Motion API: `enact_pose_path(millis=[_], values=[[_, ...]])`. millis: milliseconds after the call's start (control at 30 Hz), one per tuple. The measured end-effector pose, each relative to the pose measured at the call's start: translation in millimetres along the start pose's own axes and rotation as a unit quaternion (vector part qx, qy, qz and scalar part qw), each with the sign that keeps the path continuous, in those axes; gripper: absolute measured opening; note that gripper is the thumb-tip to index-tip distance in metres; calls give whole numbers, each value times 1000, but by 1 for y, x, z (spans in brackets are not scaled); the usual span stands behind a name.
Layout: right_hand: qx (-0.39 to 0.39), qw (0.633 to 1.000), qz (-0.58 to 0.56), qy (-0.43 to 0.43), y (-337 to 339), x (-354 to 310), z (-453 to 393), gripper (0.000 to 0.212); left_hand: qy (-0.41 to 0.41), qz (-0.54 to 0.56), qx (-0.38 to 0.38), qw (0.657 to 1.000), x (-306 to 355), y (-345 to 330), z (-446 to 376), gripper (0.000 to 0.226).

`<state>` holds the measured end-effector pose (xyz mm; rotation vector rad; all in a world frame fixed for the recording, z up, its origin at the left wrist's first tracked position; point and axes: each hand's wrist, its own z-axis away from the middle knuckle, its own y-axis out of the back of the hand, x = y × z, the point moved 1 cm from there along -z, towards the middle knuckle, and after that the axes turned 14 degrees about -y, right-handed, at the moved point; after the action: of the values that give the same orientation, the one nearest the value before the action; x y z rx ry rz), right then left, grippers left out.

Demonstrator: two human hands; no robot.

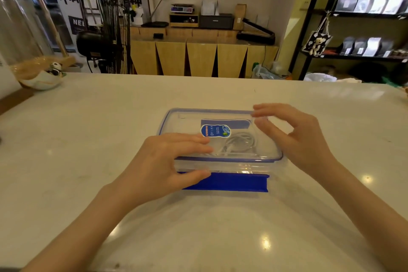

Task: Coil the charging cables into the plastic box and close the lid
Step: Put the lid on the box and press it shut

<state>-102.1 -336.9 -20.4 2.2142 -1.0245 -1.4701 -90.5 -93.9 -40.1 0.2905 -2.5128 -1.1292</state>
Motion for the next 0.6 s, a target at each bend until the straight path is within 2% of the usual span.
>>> enact_pose_path(millis=[33,100,133,200,267,367,600], values=[[-35,998,8,52,0,-6,10,27,-8,-9,-10,1000,1,0,1,48],[-78,978,109,160,-6,-12,29,41,-33,-50,-47,997,3,-1,5,60],[-82,961,164,207,-10,-11,35,48,-47,-79,-68,993,4,-2,8,66],[-80,935,239,249,-15,-7,43,62,-67,-132,-94,984,5,-6,11,75],[-68,924,266,267,-19,-2,46,69,-82,-169,-96,977,5,-9,12,79],[-52,923,258,280,-21,2,46,65,-96,-182,-79,975,4,-12,12,72],[-108,958,140,224,-13,-3,43,52,-39,-38,-75,996,2,2,7,63]])
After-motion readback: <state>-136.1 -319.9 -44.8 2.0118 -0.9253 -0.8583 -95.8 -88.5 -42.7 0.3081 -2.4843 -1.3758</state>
